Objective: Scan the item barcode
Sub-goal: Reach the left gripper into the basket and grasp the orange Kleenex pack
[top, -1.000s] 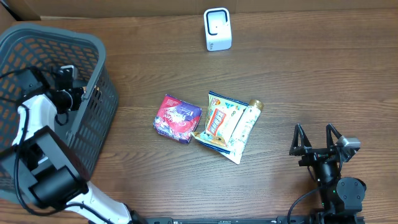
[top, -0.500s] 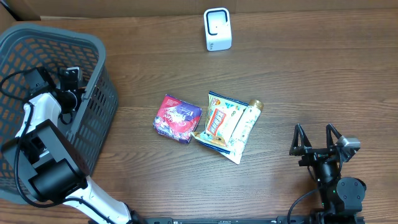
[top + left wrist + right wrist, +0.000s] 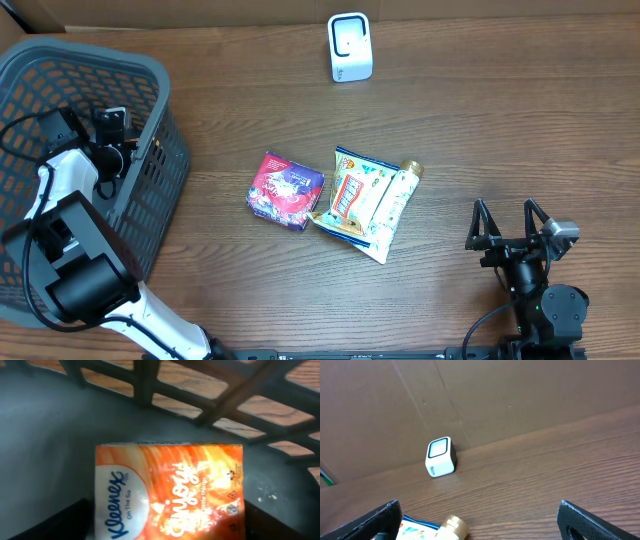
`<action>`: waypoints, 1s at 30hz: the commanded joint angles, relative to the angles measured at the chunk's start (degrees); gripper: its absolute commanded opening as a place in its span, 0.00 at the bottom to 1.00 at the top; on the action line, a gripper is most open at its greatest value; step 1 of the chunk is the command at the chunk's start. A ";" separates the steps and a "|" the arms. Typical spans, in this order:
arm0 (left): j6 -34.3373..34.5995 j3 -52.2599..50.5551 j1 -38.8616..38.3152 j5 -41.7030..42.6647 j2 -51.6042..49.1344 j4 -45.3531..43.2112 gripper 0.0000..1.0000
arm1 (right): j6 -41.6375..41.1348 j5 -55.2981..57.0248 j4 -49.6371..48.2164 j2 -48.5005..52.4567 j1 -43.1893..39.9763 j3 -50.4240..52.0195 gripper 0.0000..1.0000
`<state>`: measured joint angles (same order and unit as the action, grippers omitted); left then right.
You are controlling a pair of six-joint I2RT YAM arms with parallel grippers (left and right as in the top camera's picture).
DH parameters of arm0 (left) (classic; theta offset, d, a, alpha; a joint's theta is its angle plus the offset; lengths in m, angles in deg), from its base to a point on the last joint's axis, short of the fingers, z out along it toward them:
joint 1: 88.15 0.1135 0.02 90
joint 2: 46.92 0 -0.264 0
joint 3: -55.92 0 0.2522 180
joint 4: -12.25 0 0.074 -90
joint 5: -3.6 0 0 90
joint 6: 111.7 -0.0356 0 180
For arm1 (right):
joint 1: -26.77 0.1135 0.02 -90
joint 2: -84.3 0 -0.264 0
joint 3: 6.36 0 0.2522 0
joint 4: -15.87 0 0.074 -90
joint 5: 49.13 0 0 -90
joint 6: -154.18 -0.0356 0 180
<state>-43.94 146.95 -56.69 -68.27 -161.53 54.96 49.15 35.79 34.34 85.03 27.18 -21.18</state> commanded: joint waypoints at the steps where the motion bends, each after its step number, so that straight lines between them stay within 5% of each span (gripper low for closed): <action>1: 1.68 -0.31 -0.37 -0.72 -3.48 0.63 0.80 | -0.20 0.55 -0.28 -0.55 0.17 0.59 1.00; 18: 4.31 0.83 -0.35 -5.22 -3.34 2.34 0.62 | -0.20 0.55 -0.28 -0.57 0.17 0.59 1.00; 30: 4.63 22.47 -0.35 -5.73 -3.34 25.64 0.50 | -0.20 0.55 -0.28 -0.57 0.17 0.59 1.00</action>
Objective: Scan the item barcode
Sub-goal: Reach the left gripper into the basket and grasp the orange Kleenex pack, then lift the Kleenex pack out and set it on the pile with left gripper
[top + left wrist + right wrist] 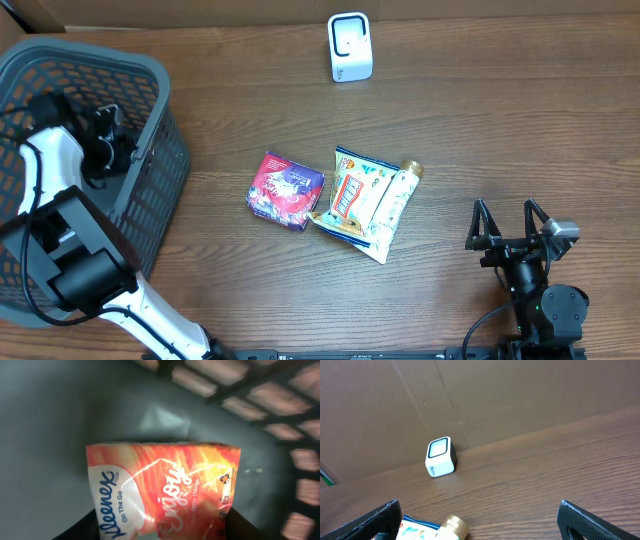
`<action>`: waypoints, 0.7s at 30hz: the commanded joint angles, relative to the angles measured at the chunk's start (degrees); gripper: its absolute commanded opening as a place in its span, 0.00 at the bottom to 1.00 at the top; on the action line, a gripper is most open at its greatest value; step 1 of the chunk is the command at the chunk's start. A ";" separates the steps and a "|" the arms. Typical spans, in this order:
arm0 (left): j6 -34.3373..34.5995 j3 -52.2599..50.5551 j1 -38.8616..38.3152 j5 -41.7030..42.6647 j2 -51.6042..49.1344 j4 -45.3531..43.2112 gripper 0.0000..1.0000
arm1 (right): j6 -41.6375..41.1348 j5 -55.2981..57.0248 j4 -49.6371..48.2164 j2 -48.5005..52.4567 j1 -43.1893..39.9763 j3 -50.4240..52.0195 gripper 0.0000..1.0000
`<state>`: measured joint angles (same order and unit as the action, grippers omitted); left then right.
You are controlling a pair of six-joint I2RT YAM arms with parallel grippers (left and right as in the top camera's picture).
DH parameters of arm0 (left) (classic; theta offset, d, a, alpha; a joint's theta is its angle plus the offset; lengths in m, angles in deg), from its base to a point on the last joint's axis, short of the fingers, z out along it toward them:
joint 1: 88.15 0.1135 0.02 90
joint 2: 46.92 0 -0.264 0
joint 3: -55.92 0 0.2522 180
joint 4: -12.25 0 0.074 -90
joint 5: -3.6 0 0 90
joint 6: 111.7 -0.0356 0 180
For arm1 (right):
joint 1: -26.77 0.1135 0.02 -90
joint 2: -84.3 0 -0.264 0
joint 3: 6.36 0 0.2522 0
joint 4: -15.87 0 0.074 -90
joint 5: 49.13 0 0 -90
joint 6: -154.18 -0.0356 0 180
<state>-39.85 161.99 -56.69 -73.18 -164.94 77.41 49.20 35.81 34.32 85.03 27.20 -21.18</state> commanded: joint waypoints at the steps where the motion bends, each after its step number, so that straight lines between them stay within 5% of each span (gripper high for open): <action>1: 1.16 10.54 -0.35 -1.42 0.07 6.25 0.50 | -0.24 0.52 -0.26 -0.57 0.15 0.59 1.00; 21: 7.65 53.16 -2.99 1.92 1.77 45.42 0.48 | -0.24 0.52 -0.26 -0.57 0.15 0.59 1.00</action>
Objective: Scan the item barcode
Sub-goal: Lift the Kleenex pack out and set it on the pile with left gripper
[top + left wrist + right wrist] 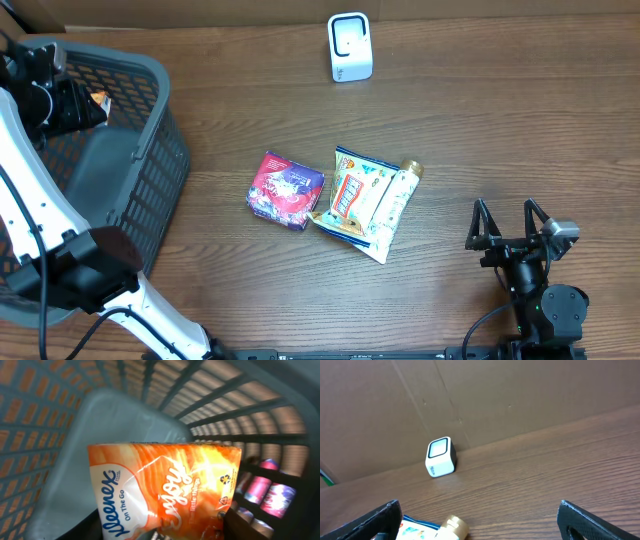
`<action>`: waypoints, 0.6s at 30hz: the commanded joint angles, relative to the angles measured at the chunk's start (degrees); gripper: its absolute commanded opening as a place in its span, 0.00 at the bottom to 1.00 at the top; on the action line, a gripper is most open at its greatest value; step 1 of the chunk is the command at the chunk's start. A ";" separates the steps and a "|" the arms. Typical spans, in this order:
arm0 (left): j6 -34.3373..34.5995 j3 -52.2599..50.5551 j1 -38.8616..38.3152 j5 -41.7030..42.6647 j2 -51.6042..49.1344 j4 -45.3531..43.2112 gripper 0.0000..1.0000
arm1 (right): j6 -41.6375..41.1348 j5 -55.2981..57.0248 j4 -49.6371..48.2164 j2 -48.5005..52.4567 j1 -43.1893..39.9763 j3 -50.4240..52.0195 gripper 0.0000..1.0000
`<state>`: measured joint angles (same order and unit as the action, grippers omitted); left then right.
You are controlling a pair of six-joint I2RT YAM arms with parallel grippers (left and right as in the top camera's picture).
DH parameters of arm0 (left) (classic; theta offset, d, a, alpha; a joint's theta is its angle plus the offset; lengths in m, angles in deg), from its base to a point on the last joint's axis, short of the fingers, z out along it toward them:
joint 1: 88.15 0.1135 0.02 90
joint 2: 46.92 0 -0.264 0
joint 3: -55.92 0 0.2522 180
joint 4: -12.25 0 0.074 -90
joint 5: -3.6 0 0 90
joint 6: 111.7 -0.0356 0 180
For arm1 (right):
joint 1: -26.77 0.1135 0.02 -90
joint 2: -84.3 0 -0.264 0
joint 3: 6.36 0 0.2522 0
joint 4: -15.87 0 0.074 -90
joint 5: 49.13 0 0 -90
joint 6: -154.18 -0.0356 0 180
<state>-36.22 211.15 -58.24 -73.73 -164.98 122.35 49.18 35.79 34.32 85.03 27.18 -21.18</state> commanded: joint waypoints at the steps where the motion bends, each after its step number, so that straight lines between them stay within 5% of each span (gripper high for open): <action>1: 4.09 4.13 -1.95 3.56 2.93 0.48 0.48 | -0.22 0.55 -0.26 -0.57 0.17 0.59 1.00; 9: 4.09 4.15 -10.86 20.57 11.74 0.46 0.49 | -0.22 0.55 -0.26 -0.57 0.17 0.59 1.00; 18: 6.12 3.80 -38.16 24.02 13.40 -0.20 0.55 | -0.22 0.55 -0.26 -0.57 0.17 0.59 1.00</action>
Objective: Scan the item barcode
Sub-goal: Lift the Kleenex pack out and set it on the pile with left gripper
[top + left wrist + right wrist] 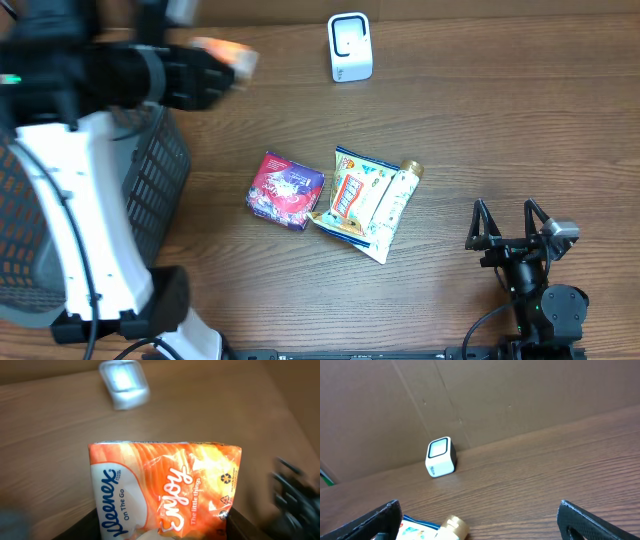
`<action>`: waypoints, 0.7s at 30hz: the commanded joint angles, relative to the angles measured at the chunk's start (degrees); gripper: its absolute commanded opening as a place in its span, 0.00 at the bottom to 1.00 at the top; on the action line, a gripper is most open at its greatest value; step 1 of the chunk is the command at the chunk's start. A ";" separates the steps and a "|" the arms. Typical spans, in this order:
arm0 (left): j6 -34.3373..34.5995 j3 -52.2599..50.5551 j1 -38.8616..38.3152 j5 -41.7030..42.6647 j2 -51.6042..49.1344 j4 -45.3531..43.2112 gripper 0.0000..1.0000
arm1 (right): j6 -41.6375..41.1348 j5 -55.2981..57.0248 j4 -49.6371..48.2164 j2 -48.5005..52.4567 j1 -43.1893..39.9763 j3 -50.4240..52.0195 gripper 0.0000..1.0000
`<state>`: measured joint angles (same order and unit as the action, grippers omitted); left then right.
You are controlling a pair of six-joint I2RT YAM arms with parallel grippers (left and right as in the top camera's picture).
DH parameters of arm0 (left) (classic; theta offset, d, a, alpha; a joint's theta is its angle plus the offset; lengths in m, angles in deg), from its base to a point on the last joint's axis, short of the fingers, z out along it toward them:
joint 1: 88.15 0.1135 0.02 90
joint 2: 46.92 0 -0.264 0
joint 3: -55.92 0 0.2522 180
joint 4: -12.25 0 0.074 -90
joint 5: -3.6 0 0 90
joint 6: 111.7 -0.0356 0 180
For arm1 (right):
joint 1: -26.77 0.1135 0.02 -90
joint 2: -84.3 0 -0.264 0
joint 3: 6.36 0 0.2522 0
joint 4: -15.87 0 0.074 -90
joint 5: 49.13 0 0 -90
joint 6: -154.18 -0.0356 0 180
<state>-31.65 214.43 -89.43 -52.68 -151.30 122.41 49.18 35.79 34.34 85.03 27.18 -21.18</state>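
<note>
My left gripper point(161, 529) is shut on an orange Kleenex tissue pack point(165, 485), held in the air above the wooden table. In the overhead view the pack point(222, 55) is blurred, between the basket and the white scanner point(350, 47). The left wrist view shows the scanner point(123, 382) beyond the pack's top edge, also blurred. No barcode shows on the face of the pack that I see. My right gripper point(510, 232) rests open at the near right; the scanner point(441, 456) stands far ahead of it.
A grey mesh basket point(155, 190) stands at the left, partly hidden by my left arm. A purple packet point(286, 190), a snack bag point(360, 200) and a gold-capped tube point(405, 180) lie mid-table. A cardboard wall point(495, 400) backs the table.
My left gripper, still shut on the tissue pack, was over the basket's inside and is now outside it, over the table left of the scanner. The right arm has not moved.
The left gripper held the tissue pack low against the basket's floor and wall. Then it was over the basket floor, then higher with the whole basket below it. Now the pack is out over the table near the scanner. The right gripper stayed open throughout.
</note>
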 commanded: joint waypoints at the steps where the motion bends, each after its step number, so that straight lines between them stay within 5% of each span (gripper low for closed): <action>1: 1.99 0.15 -10.05 2.91 -0.76 -0.61 0.55 | -0.22 0.55 -0.28 -0.57 0.17 0.59 1.00; 12: 4.42 -12.26 -35.04 -14.45 -10.16 -7.34 0.55 | -0.22 0.55 -0.28 -0.57 0.17 0.59 1.00; 16: 4.42 -17.84 -39.28 -23.39 -16.00 -12.81 0.54 | -0.22 0.55 -0.28 -0.57 0.17 0.59 1.00; 21: 2.82 -22.49 -40.04 -23.98 -22.56 -19.74 0.53 | -0.22 0.55 -0.28 -0.57 0.17 0.59 1.00</action>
<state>-27.83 194.14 -129.71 -72.88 -170.49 104.86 49.15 35.79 34.32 85.03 27.18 -21.18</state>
